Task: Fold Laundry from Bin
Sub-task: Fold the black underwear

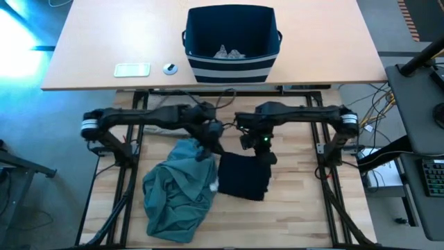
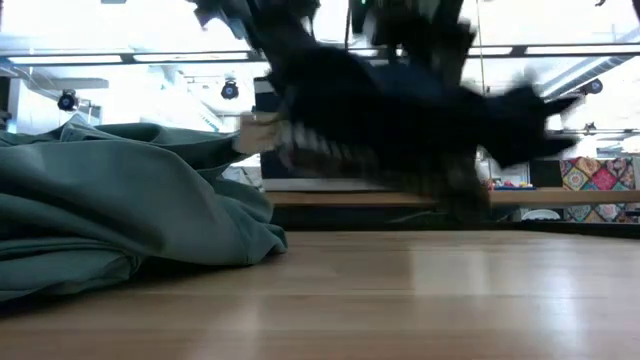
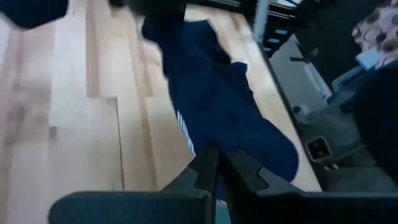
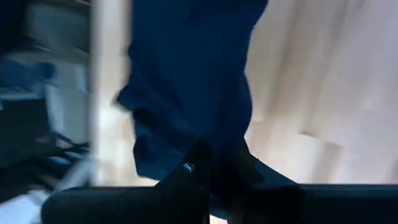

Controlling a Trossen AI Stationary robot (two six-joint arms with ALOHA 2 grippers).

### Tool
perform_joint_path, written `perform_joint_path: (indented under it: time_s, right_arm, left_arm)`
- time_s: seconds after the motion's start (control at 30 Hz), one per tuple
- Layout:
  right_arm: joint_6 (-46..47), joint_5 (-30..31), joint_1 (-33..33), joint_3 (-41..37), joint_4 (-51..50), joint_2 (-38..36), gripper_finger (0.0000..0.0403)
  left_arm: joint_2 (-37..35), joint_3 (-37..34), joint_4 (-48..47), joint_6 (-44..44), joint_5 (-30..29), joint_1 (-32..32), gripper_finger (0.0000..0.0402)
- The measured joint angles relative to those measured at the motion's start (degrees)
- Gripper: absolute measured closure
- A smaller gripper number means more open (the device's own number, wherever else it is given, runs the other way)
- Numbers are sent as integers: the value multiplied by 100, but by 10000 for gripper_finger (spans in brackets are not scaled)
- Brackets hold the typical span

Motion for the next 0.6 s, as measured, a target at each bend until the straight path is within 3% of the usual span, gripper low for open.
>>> perform_joint_path:
  time_s: [0.1,0.2,0.33,0.6]
  right_arm:
    - [-589,506,-348,-599,535,264,390]
    - [-885,1191,-827,-1060,1271,569,376]
    - [-1090,1772,-1449,-1162,1460,917,340]
    - [-1257,2322,-2144,-977,1376,718,233]
  left_arm:
    - [636,-262,613,-38,85,256,401]
    - [1358,-367,837,53,-350,561,401]
    - [2104,-198,743,268,-697,1077,400]
    - [2389,376,368,432,-719,2026,355]
